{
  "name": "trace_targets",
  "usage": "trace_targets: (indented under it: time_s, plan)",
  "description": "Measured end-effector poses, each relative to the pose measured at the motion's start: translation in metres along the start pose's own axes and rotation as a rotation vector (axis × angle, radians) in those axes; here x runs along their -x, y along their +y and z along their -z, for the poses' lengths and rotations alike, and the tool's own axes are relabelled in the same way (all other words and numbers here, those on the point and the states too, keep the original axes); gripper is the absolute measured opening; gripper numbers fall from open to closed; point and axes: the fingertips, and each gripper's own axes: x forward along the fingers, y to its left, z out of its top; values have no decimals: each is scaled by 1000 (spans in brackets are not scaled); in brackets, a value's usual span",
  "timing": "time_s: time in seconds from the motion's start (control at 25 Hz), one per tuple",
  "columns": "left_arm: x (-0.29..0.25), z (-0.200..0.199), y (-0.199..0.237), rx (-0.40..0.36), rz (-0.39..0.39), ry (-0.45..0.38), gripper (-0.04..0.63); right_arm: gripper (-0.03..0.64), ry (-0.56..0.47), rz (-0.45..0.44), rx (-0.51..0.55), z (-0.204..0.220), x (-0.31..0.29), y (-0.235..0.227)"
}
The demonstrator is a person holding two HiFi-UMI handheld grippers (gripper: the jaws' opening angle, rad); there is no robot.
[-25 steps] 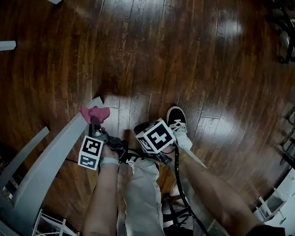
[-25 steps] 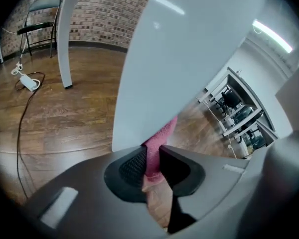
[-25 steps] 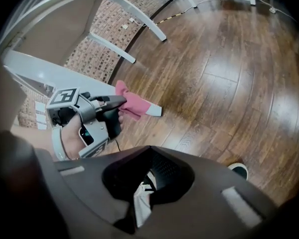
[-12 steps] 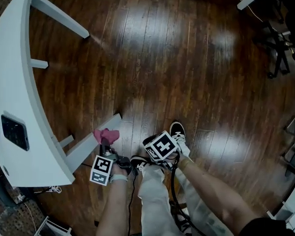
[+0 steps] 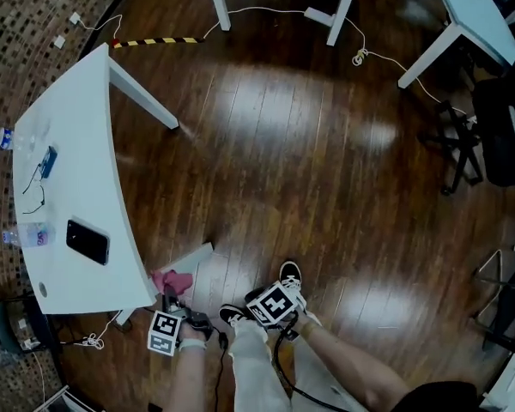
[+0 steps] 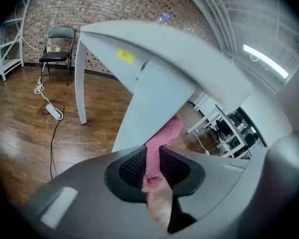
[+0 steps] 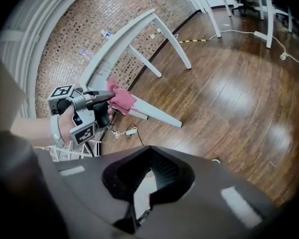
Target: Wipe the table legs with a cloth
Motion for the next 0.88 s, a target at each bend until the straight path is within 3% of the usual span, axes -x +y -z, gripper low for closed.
trace_targets:
  time_s: [0.24,0.4,0.52,0.72,0.88]
  plan:
    - [57,-22,-32,172,-79,-121,66,-6,9,50,76,-20,96,-9]
    - [64,-26,-41,278,-131,-155,66,-6,-24,91,110,-53,149,-14]
    - [55,-22,-48,307,-154,-164,66,-6,-25,102,133,-75,170,-16]
    - [31,-25,-71,331,-150,-170,66,-6,128,133,180,-92,163,-10]
    - [5,-46,-93,373,-146,-191,66,-6,236,95,276,-137,140,25]
